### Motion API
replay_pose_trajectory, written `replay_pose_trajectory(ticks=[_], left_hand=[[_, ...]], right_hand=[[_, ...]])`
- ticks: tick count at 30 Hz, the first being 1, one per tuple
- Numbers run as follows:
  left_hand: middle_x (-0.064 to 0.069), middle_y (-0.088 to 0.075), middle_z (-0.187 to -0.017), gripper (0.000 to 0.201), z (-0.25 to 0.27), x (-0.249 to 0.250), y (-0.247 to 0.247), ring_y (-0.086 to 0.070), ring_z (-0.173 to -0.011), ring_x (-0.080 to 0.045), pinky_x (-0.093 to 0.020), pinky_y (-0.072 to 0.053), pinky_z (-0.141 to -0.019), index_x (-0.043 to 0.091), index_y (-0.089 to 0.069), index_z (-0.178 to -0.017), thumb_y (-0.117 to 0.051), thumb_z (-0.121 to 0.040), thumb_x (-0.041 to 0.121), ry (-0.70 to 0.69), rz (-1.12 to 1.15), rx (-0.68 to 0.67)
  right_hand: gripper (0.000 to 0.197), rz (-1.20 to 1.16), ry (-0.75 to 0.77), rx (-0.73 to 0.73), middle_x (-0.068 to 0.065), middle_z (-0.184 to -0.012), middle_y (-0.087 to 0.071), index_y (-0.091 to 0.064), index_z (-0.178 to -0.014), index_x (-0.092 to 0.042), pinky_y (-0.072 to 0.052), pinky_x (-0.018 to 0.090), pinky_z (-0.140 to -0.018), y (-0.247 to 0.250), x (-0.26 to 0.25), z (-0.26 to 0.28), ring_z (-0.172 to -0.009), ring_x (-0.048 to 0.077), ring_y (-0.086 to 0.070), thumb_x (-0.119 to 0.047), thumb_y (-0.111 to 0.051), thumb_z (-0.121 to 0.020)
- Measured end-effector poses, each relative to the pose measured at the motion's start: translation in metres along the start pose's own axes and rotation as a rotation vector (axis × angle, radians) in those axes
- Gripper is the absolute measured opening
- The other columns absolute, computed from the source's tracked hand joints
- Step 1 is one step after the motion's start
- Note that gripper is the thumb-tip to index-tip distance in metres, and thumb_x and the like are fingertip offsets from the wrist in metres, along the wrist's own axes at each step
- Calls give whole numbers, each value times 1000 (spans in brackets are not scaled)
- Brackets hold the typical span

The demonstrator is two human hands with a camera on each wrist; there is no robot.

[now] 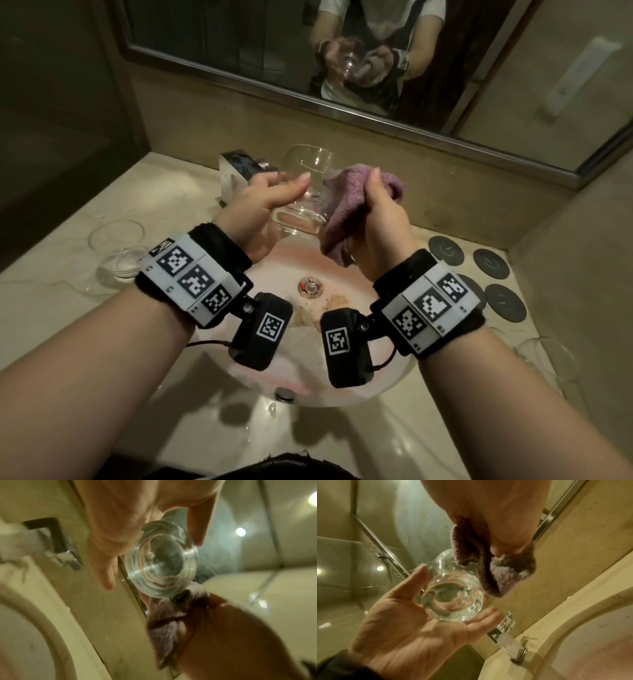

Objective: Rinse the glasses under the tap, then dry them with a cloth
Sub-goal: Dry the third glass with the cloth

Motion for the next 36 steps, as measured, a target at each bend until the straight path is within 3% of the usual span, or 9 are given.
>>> replay_pose_trajectory(ticks=[5,9,15,20,23,25,28,32,36], left_hand=[[-5,-66,-107,110,13,-12,-20,-70,-91,-26,-42,-57,-63,17,-51,-118,-93,-20,46,62,-69,-153],[-1,-60,-118,100,13,-11,-29,-68,-97,-23,-40,-56,-67,30,-51,-117,-93,-27,44,-13,-124,-209],[22,-39,-133,138,12,-13,-35,-43,-119,10,-28,-43,-101,37,-4,-145,-90,-38,47,-169,-441,-304],[11,-8,-157,132,15,-23,-30,-24,-138,1,-41,-35,-111,46,8,-144,-83,-48,51,-145,-677,-276],[9,2,-158,136,22,-23,-37,-9,-140,7,-45,-31,-112,52,12,-141,-85,-46,56,-157,-691,-354],[7,6,-158,137,25,-21,-46,-6,-137,14,-41,-31,-112,52,16,-140,-85,-47,55,-185,-702,-408],[10,-12,-156,137,23,-21,-60,-27,-131,15,-23,-34,-108,47,15,-143,-85,-49,53,-194,-670,-463],[30,-38,-135,131,22,-38,-74,-44,-124,7,-23,-42,-102,46,-2,-142,-83,-41,63,-144,-735,-462],[6,-41,-141,133,21,-59,-85,-51,-118,-5,-13,-52,-77,31,-8,-145,-85,-40,57,-103,-696,-288]], right_hand=[[67,134,-102,88,17,-108,-67,-64,-108,-9,-54,36,-79,11,14,-6,-94,32,-65,-63,-28,-94],[65,79,-117,76,18,-114,-63,-56,-122,-14,-53,42,-84,14,2,-9,-102,33,-62,-64,-27,-93],[53,115,8,-43,15,-110,-67,-61,-113,-11,-44,45,-101,15,-28,-9,-108,33,-62,-52,-32,-97],[20,288,170,19,8,-110,-68,-60,-107,-15,-48,40,-99,31,-59,0,-107,24,-64,-27,-50,-96],[7,605,314,205,-1,-106,-66,-58,-94,-29,-47,40,-100,56,-77,1,-107,17,-62,-23,-59,-92],[8,643,236,131,-3,-99,-69,-60,-93,-27,-52,34,-90,61,-65,2,-98,13,-65,-20,-61,-90],[20,499,42,-33,1,-89,-73,-64,-97,-15,-55,31,-83,54,-40,11,-86,14,-70,-31,-59,-86],[63,502,43,79,9,-105,-70,-59,-116,-12,-54,33,-78,70,-46,20,-94,20,-69,-64,-39,-87],[60,612,57,178,9,-115,-65,-51,-120,-20,-52,32,-76,99,-57,46,-101,21,-64,-64,-22,-92]])
Point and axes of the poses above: each hand's wrist, its own z-axis away from the middle knuckle, its own y-axis out of the back of the hand, x = y × z, the point moved 7 cm from there along -z, towards the middle knuckle
